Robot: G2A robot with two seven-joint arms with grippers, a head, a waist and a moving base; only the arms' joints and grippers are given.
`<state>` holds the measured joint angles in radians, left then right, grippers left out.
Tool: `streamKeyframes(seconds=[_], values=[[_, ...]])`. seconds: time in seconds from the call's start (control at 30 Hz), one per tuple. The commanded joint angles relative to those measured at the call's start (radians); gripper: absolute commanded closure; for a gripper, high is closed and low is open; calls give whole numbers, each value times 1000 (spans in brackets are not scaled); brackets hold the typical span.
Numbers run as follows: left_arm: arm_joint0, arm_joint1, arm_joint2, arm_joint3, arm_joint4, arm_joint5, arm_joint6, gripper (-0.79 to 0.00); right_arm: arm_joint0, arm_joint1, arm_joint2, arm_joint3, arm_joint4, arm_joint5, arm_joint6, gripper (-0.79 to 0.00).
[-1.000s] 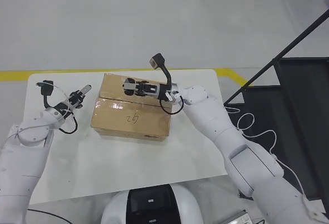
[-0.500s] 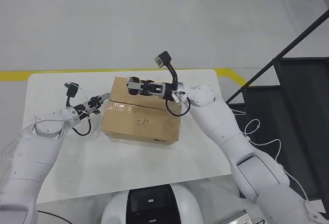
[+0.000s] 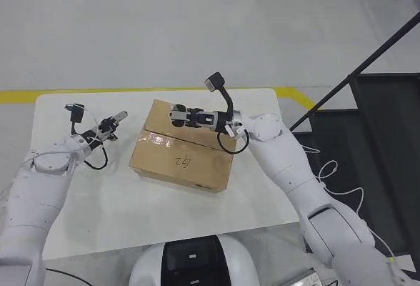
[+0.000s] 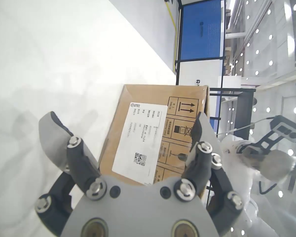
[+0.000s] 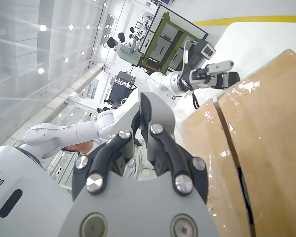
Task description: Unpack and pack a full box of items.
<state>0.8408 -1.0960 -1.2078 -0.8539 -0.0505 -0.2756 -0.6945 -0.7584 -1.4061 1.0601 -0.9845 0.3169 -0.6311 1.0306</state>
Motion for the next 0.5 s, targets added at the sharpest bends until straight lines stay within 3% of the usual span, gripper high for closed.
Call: streamKeyframes(seconds=[0.0, 0.27, 0.47], values=[[18, 11, -36, -19, -15, -9, -8, -785, -5, 1, -4, 3, -6, 1, -3, 0], [140, 52, -184, -199, -62, -5, 13, -785, -1, 1, -20, 20, -26, -8, -16, 0], [231, 68, -248, -338, -54, 46, 29, -785, 24, -11, -58, 70, -65, -12, -70, 0]])
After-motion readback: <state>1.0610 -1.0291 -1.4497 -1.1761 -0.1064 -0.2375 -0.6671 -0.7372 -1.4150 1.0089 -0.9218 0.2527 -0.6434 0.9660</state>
